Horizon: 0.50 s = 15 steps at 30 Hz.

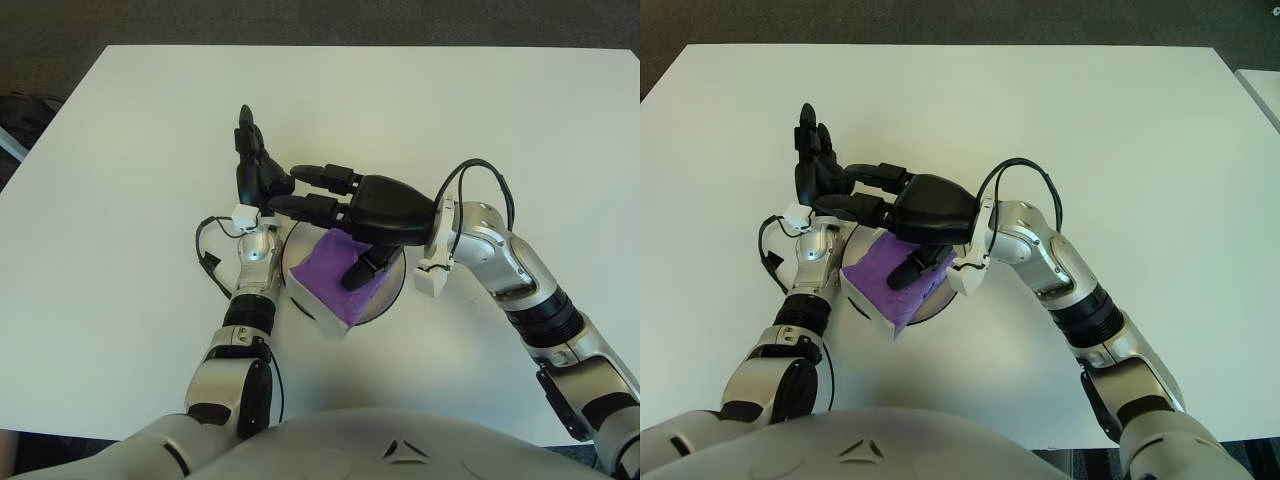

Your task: Put the tissue paper into the plate.

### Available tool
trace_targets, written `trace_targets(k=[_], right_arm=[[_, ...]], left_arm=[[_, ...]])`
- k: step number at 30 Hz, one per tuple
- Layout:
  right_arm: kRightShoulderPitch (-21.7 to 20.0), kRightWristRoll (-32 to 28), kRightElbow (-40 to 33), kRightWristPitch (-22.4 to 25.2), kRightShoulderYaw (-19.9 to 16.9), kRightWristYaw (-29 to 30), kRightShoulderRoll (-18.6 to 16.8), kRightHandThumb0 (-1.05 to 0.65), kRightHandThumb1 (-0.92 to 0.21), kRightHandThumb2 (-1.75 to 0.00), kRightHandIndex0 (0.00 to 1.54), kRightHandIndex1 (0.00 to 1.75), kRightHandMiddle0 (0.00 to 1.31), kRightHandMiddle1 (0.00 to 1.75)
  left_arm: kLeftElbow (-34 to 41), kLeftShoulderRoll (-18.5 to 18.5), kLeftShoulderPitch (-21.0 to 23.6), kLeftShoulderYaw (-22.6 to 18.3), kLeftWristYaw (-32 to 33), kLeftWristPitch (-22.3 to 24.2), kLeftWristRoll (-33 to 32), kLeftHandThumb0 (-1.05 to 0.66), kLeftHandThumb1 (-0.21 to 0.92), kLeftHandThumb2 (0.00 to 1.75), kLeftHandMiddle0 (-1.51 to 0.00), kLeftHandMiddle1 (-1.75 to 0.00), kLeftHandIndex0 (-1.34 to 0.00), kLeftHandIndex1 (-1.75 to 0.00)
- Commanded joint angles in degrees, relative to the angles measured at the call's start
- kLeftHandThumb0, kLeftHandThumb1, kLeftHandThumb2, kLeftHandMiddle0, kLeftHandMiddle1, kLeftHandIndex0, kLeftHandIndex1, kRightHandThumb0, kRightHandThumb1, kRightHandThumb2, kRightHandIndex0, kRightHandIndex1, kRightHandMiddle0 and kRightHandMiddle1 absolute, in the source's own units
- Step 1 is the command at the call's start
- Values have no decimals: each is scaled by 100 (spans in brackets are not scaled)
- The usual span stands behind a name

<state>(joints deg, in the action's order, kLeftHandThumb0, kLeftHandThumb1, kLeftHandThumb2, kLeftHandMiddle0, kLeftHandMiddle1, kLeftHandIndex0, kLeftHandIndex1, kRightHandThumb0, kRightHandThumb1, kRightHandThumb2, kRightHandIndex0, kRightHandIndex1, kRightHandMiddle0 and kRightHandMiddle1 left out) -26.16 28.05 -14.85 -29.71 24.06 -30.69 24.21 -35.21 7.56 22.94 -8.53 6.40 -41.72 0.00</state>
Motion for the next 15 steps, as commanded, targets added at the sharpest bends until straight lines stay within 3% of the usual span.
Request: trace_targets(k=[1, 10, 11, 13, 14, 15], right_arm=[[-11, 58, -17, -4, 15, -64, 67, -90, -92, -83, 0, 0, 0, 0], [-102, -78, -79, 224, -72, -190, 53, -88, -92, -83, 0, 0, 1, 0], [-114, -104, -87, 280, -100, -179, 23, -88, -92, -82, 0, 0, 1, 1], [-129, -134, -99, 349, -129, -166, -11, -88, -92, -82, 0, 0, 2, 1], [-140, -145, -100, 372, -138, -157, -23, -88, -92, -81, 0, 0, 2, 1], [-148, -149, -101, 388, -141, -151, -31, -88, -92, -81, 1, 0, 2, 2]], left_arm=[[-527, 259, -957, 47, 189, 0, 19, -76, 92, 113, -6, -2, 0, -31], [-269, 158, -891, 128, 561, 84, 434, -76, 92, 112, -8, -2, 0, -35], [-62, -369, -938, 601, 610, 903, 1490, -77, 92, 112, -7, -2, 0, -35], [213, -1034, -1007, 1211, 680, 1952, 2805, -68, 91, 135, -4, -1, 0, -28], [413, -1574, -929, 1884, 144, 2949, 4045, -65, 90, 144, -3, -1, 0, -24], [535, -1885, -861, 2311, -266, 3565, 4780, -68, 91, 128, -10, -4, 0, -38]])
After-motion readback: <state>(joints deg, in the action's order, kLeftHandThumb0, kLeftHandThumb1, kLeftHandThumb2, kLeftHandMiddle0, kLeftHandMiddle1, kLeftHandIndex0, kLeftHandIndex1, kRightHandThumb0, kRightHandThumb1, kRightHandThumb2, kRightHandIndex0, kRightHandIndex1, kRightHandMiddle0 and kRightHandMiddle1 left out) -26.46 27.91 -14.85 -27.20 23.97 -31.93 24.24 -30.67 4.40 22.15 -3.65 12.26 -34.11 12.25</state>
